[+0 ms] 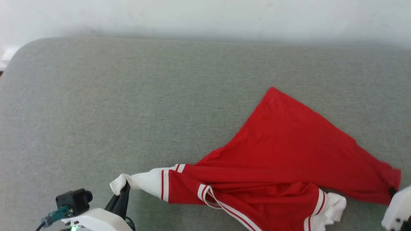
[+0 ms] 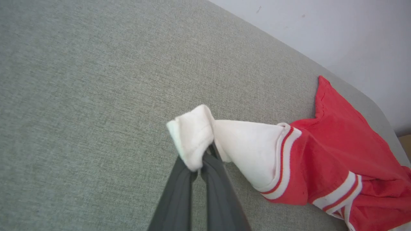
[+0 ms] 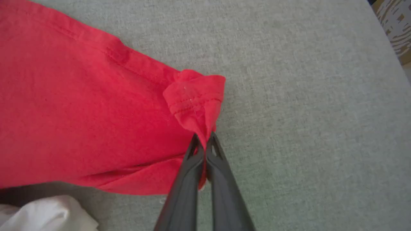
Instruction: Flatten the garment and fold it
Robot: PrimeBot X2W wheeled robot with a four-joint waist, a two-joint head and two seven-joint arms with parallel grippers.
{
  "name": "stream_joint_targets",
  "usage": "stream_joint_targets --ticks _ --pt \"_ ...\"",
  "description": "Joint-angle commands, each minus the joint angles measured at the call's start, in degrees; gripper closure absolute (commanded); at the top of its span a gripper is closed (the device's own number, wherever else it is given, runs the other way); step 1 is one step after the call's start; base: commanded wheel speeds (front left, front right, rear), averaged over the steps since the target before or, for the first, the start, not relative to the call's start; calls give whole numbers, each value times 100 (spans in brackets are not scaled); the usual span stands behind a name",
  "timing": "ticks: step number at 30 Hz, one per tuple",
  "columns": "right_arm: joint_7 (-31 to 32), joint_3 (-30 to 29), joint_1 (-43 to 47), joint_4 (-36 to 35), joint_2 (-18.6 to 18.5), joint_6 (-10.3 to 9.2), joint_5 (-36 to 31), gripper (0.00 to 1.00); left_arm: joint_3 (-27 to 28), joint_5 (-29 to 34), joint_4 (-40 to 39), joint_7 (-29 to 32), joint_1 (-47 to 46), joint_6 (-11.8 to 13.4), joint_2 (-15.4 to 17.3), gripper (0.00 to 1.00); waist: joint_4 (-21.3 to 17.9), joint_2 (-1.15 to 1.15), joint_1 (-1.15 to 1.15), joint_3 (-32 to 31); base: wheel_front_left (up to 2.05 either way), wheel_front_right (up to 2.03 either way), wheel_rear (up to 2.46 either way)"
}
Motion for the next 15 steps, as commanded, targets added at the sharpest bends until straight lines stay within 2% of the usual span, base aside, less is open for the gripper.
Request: stream_joint_targets --ticks 1,9,10,11,12,15 --pt "82 -5 139 -27 10 -12 61 100 33 -26 -35 9 25 33 28 100 -256 0 1 -119 0 0 0" --pt "767 210 631 210 12 -12 445 100 6 -33 -103 69 -2 69 53 100 -409 0 1 -124 0 0 0" --pt "759 250 645 182 12 -12 459 84 -2 -34 -106 73 -5 71 52 100 -412 0 1 -126 0 0 0" --pt "702 306 652 132 12 -12 461 22 -8 -37 -110 75 -8 72 49 100 -412 0 1 -126 0 0 0" --pt "604 360 646 68 12 -12 451 0 -13 -39 -113 73 -13 73 47 100 -409 0 1 -123 0 0 0" --pt "-12 449 488 -178 12 -12 342 0 -41 -45 -117 72 -35 70 34 100 -382 0 1 -103 0 0 0"
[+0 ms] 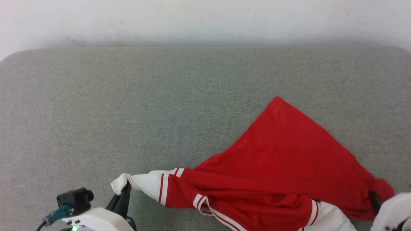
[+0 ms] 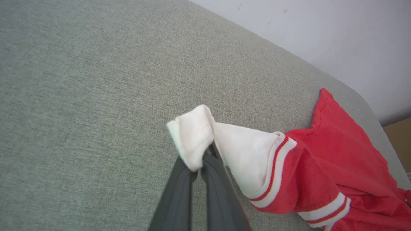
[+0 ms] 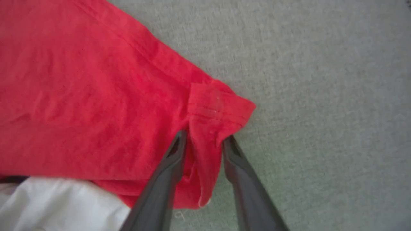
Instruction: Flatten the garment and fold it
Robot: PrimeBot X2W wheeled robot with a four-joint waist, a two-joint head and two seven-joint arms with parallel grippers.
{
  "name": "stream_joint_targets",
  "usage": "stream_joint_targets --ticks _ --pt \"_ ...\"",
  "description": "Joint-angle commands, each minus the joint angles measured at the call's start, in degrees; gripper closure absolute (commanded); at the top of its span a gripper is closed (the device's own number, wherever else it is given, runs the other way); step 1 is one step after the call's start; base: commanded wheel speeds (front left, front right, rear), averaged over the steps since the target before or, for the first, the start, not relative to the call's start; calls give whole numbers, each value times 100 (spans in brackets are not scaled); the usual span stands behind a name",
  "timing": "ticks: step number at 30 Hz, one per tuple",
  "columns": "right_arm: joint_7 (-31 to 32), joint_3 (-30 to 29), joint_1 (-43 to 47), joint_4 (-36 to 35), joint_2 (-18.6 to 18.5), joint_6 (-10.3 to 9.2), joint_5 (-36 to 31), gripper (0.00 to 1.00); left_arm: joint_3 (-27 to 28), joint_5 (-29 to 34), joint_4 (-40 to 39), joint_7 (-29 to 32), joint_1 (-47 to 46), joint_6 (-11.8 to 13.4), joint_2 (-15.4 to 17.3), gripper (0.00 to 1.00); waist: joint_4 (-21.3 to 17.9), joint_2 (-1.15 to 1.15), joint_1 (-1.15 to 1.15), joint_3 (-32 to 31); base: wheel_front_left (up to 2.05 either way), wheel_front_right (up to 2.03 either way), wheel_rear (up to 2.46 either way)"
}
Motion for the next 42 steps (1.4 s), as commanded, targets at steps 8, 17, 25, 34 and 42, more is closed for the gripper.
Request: stream_joint_targets --ticks 8,17,25,34,42 --pt "-2155 1160 -1000 -211 -123 -8 -448 0 -63 -42 -9 -27 -147 -3 -29 100 140 0 0 157 0 0 0" --pt "-2493 2383 -2699 1589 -711 -8 -435 0 -182 -49 75 -98 -369 -73 -113 100 414 0 0 436 0 0 0" --pt "-1538 2697 -3927 3172 -836 -8 -372 0 -272 -61 194 -180 -537 -137 -195 100 692 0 0 692 0 0 0" --pt "-214 2893 -4825 4283 -864 -8 -569 55 -359 -85 365 -281 -662 -205 -274 100 903 0 0 833 0 0 0" --pt "-336 3039 -4885 4349 -946 -8 -474 100 -356 -111 423 -313 -627 -194 -262 100 841 0 0 748 0 0 0"
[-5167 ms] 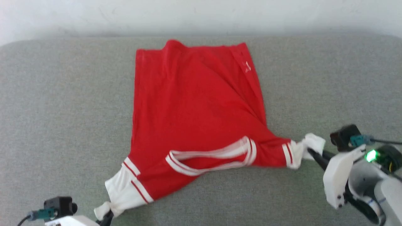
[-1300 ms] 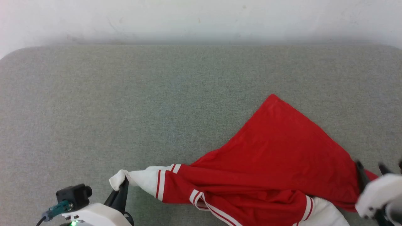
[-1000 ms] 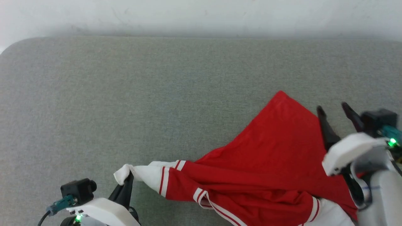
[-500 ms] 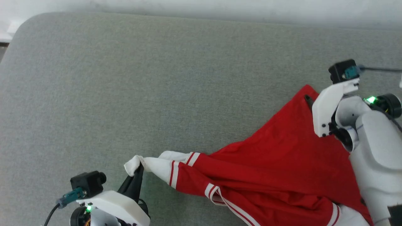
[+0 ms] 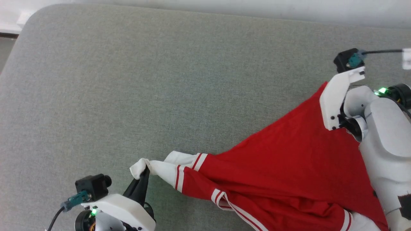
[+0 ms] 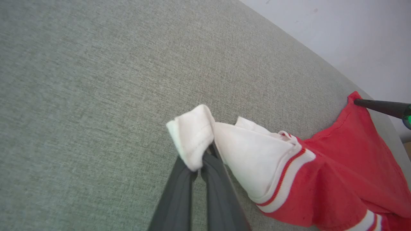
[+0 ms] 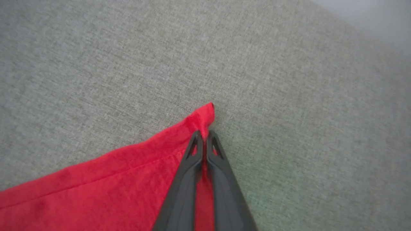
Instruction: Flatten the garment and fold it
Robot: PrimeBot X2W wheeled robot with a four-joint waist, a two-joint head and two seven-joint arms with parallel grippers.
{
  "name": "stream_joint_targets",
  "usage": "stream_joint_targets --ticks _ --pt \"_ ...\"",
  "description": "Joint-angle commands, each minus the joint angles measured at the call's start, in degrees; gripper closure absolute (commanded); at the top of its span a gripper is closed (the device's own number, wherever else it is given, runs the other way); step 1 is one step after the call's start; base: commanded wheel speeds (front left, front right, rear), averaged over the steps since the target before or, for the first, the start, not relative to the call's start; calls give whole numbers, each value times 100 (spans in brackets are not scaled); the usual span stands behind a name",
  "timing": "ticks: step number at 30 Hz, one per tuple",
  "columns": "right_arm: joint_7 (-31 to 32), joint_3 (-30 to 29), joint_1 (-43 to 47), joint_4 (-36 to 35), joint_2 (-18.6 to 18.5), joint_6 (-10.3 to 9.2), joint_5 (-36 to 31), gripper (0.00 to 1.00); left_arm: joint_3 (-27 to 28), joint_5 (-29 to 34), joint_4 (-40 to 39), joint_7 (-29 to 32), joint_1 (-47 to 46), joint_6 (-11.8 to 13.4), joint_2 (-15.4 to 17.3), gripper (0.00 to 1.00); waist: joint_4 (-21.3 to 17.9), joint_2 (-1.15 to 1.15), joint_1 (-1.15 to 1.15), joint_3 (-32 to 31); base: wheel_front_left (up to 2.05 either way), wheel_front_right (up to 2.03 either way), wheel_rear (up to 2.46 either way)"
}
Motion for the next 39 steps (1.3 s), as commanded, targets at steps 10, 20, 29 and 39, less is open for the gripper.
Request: stream_joint_targets --ticks 10,20,29,39 --pt "-2376 -775 1527 -1293 304 -6 213 100 151 32 -174 -201 181 123 171 100 -365 0 -1 -603 0 0 0" --pt "-2551 -1355 3406 -3708 682 -6 384 100 449 68 -819 -725 -133 43 258 100 -792 0 -1 -987 0 0 0" --pt "-1502 -1455 3433 -5333 376 -6 228 100 592 -194 -1091 -595 -1690 -134 287 100 -1003 0 -1 -839 0 0 0" --pt "-438 -799 1391 -5302 -653 -6 313 100 689 -342 -284 -295 -4374 -321 432 100 -1196 0 -1 29 0 0 0"
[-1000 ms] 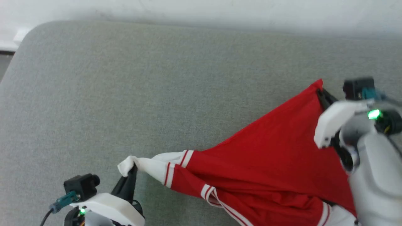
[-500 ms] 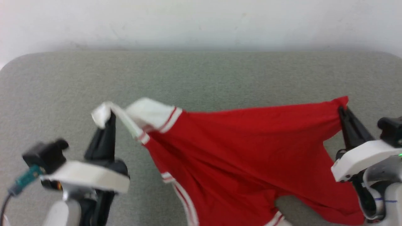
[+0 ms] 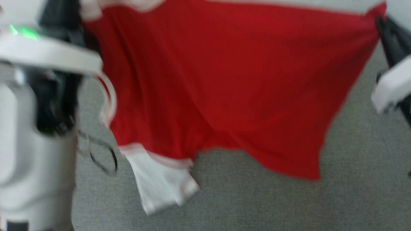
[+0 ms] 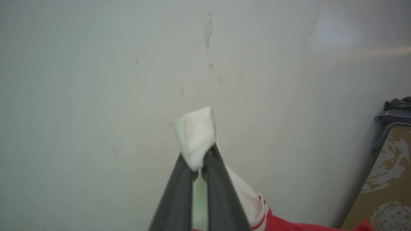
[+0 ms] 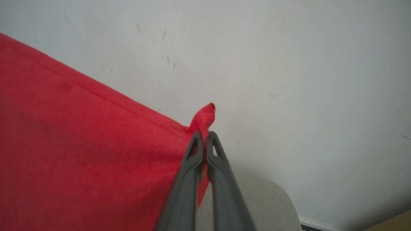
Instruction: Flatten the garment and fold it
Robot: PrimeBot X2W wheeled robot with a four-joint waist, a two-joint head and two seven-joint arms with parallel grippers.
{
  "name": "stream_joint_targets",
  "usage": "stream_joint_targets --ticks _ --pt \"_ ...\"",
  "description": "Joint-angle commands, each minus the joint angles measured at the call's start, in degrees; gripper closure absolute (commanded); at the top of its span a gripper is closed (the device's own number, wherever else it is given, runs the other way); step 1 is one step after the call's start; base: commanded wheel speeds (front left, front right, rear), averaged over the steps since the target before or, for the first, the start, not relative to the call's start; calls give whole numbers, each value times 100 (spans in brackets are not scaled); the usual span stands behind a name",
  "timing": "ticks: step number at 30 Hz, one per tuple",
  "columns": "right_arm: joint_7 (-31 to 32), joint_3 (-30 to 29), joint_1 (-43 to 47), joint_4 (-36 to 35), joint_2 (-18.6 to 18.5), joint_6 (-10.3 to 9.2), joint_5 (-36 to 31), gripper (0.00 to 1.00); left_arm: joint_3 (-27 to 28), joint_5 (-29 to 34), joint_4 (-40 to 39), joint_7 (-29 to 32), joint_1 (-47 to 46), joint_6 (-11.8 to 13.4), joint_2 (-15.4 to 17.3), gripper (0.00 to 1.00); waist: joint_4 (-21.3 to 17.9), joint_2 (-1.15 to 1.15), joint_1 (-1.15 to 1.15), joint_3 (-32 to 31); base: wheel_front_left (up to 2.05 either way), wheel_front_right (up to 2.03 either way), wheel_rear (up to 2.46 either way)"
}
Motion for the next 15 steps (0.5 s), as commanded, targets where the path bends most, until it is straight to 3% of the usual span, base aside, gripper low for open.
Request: stream_joint_targets --ticks 1,7,15 --pt "61 121 -304 115 -76 -6 33 100 60 -49 99 17 -350 -4 40 100 -136 0 -1 476 0 0 0" --pt "154 725 -1993 878 -282 -6 59 100 169 164 777 11 -2054 77 230 100 -273 0 -1 1182 0 0 0" --pt "-406 984 -3985 1961 -134 -6 -476 100 241 547 1626 -530 -3837 79 395 100 -383 0 -1 1801 0 0 0"
